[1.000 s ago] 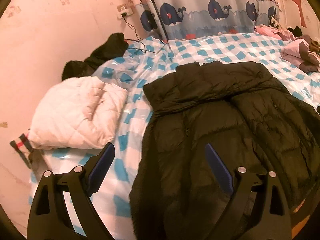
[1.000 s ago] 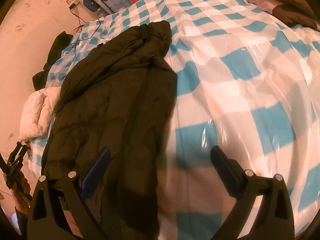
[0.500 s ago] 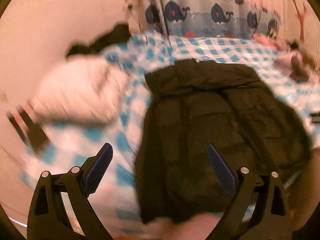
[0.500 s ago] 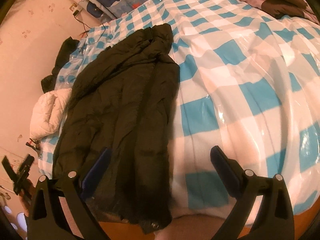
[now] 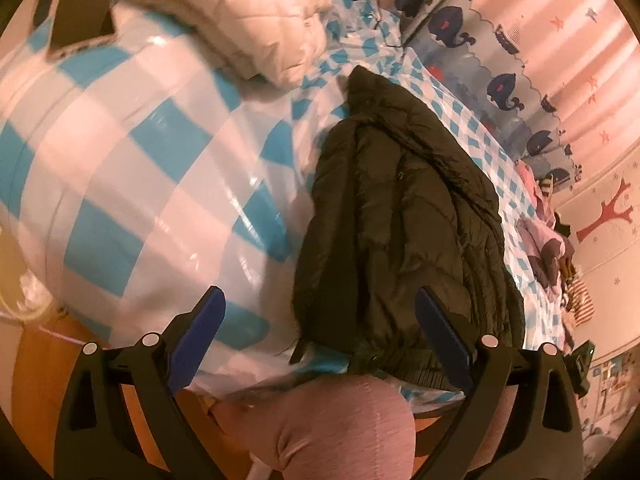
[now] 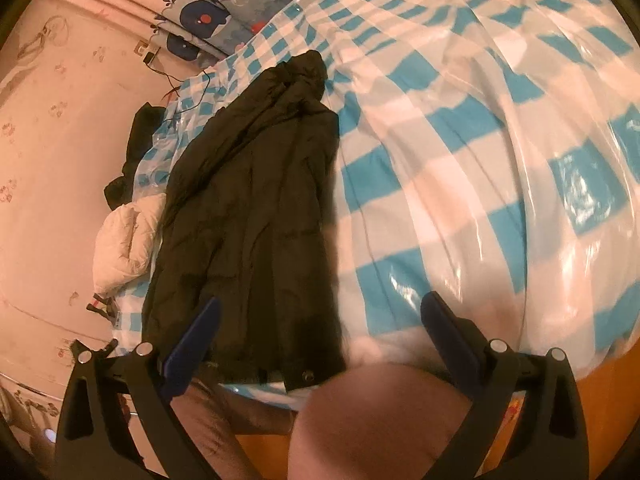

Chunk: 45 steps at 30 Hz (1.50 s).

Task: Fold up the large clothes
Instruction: 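Grasp the jacket hem with both grippers and lift it toward the collar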

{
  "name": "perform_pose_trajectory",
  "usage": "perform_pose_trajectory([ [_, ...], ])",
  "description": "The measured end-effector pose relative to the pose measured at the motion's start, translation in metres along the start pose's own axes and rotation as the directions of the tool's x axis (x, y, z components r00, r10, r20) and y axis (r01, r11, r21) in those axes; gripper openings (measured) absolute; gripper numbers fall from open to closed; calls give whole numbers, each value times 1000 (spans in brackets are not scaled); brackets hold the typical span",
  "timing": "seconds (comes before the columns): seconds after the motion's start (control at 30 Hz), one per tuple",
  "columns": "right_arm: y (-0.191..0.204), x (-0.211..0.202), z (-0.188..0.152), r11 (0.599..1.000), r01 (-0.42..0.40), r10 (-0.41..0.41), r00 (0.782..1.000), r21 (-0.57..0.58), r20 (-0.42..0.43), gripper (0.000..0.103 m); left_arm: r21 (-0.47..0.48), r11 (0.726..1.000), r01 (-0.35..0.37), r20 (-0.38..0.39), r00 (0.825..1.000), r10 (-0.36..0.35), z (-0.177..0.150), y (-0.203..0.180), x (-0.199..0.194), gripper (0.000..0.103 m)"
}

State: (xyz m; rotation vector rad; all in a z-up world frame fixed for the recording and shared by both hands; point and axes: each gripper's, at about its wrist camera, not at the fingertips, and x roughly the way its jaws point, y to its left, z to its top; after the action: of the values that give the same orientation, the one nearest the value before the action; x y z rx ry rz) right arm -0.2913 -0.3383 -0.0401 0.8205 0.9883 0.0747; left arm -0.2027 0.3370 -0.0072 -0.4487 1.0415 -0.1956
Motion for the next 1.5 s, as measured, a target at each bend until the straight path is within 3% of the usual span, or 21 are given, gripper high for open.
perform_pose_trajectory([
  [0.2, 5, 6, -1, 999, -39, 39, 999, 17, -20, 96, -64, 998, 11, -34, 999, -13, 1, 16, 23, 92],
  [0.53, 9, 28, -11, 999, -46, 47, 997, 8, -68, 96, -72, 997, 27, -103, 994, -35, 0, 5, 70, 92],
  [0.8, 1, 48, -11, 998, -61, 64, 993, 36, -98, 96, -99, 994, 40, -118, 992, -52, -2, 7, 80, 92],
  [1.03, 0, 63, -2, 986, -145, 152, 983, 80, -98, 96, -145, 988, 48, -114, 991, -65, 3, 15, 85, 92],
  [1.27, 4, 85, 1, 993, -105, 112, 986, 54, -127, 96, -127, 991, 51, -129, 989, -67, 6, 10, 95, 92],
  [1.43, 8, 90, 2, 992, -123, 128, 981, 39, -148, 96, -92, 995, 46, -145, 988, -59, 5, 4, 101, 92],
  [1.5, 12, 90, 2, 994, -112, 113, 982, 18, -153, 96, -58, 998, 5, -141, 990, -13, 6, 1, 100, 92],
])
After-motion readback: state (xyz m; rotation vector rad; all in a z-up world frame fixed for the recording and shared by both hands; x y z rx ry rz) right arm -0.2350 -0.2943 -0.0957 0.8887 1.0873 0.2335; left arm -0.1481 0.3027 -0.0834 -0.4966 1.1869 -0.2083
